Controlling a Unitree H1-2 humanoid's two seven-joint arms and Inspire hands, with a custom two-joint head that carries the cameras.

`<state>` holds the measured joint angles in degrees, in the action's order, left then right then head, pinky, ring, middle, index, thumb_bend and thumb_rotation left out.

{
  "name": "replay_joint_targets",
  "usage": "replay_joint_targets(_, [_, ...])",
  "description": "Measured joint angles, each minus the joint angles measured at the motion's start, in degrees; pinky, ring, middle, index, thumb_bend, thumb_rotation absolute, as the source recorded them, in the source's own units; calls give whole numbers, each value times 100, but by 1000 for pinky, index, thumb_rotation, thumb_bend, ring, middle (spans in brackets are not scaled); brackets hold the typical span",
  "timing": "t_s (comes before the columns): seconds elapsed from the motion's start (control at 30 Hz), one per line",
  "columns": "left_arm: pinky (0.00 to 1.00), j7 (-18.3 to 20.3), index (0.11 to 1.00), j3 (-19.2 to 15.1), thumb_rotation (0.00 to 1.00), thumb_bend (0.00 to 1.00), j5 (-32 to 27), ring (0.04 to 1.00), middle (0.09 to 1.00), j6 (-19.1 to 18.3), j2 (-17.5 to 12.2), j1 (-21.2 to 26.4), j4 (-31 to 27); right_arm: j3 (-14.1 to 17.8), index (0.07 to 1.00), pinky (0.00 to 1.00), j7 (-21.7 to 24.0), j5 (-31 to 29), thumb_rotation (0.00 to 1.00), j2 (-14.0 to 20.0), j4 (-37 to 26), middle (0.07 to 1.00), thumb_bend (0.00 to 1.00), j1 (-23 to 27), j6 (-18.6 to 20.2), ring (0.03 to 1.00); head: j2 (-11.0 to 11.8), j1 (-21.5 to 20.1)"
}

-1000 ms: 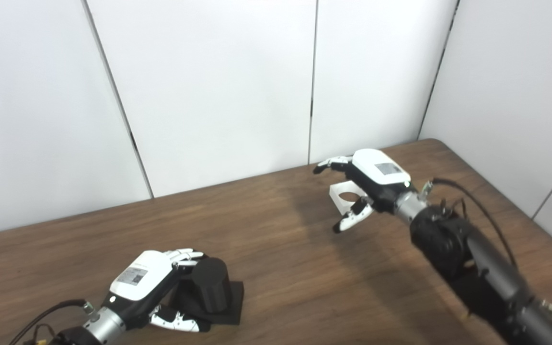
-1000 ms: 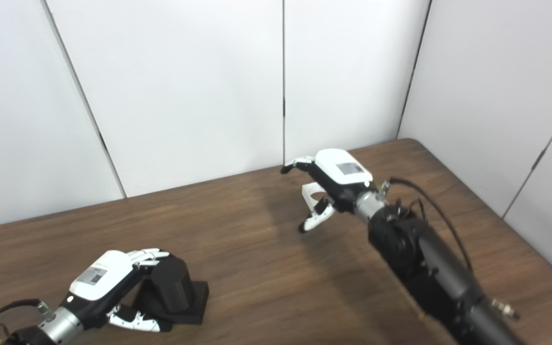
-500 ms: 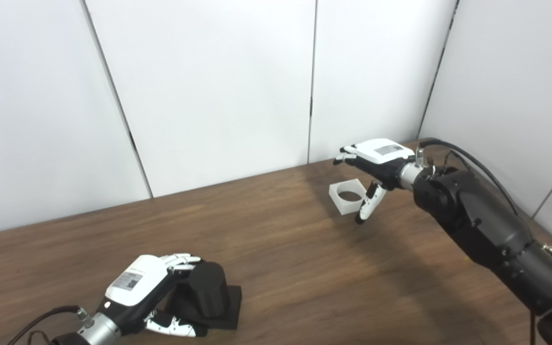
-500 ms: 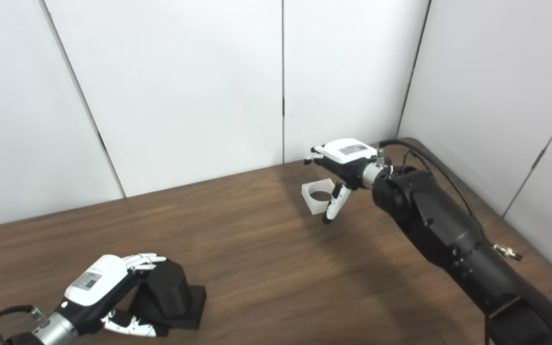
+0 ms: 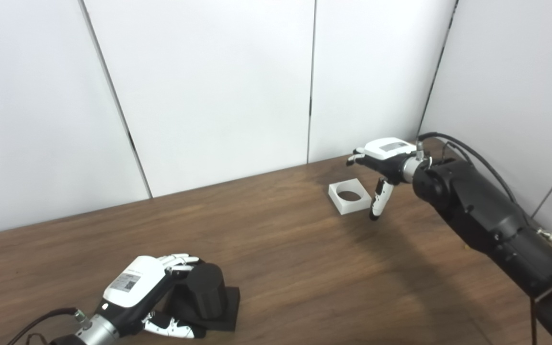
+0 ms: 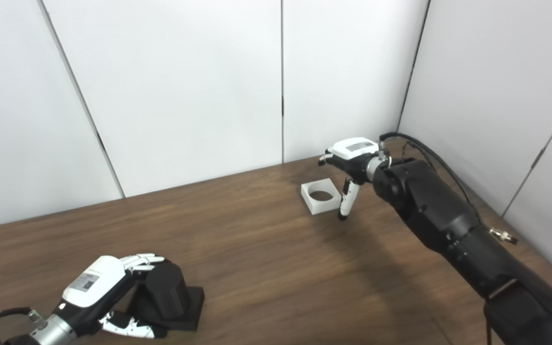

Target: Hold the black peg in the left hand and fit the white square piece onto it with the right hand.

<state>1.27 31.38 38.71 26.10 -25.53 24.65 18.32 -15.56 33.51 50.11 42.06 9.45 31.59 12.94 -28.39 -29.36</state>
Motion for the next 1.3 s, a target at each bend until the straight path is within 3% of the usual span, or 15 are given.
replay_joint_targets(0.37, [757, 13, 487, -35, 56, 524, -2, 839, 818, -16, -13, -65, -95, -220, 837, 928, -82, 50, 216, -90, 391, 946, 914, 122, -4, 955, -35, 79])
replay_joint_targets(0.83, [772, 139, 488, -54, 56, 524, -6, 850, 827, -79, -25, -85, -185, -486, 814, 958, -297, 77, 227, -365, 1080, 935, 835, 431, -41, 945, -44, 255])
replay_joint_targets(1.03, [758, 186, 487, -78, 56, 524, -6, 841, 823, -144, -26, -130, -266, -644, 799, 910, -416, 97, 215, -413, 1206, 924, 835, 538, -102, 933, -62, 316])
replay_joint_targets(1.3, [763, 354, 487, -117, 54, 523, -7, 845, 826, -290, -27, -164, -414, -716, 633, 893, -651, 100, 175, -482, 1445, 868, 808, 639, -210, 893, -132, 361])
